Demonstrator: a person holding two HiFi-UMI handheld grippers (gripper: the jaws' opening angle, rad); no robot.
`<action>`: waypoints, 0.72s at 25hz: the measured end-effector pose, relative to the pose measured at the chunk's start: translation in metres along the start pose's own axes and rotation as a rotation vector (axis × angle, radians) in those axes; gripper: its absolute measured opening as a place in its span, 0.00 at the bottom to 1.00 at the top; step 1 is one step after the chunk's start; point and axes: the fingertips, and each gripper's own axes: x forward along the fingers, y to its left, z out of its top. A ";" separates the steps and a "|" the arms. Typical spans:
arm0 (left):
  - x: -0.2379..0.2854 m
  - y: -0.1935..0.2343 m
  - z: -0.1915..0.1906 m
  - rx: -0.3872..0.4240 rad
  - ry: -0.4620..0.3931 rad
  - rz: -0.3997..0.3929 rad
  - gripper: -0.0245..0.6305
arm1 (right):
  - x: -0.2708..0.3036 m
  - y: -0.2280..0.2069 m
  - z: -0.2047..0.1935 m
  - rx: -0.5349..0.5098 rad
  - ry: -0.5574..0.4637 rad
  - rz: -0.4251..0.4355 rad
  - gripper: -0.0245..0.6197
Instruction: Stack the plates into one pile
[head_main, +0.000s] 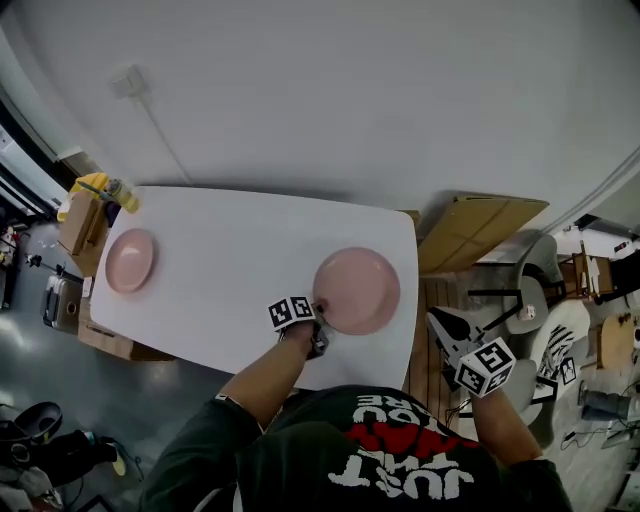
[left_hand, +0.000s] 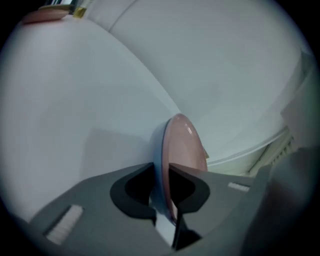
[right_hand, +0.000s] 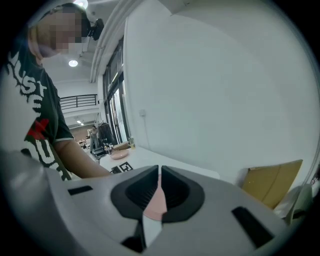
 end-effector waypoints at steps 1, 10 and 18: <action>-0.002 0.000 0.004 -0.022 -0.010 -0.008 0.13 | 0.007 -0.001 0.005 -0.014 0.002 0.005 0.05; -0.132 0.085 0.107 -0.148 -0.254 0.039 0.13 | 0.164 0.056 0.083 -0.159 -0.067 0.201 0.05; -0.370 0.276 0.211 -0.368 -0.633 0.208 0.13 | 0.348 0.208 0.122 -0.223 -0.062 0.422 0.05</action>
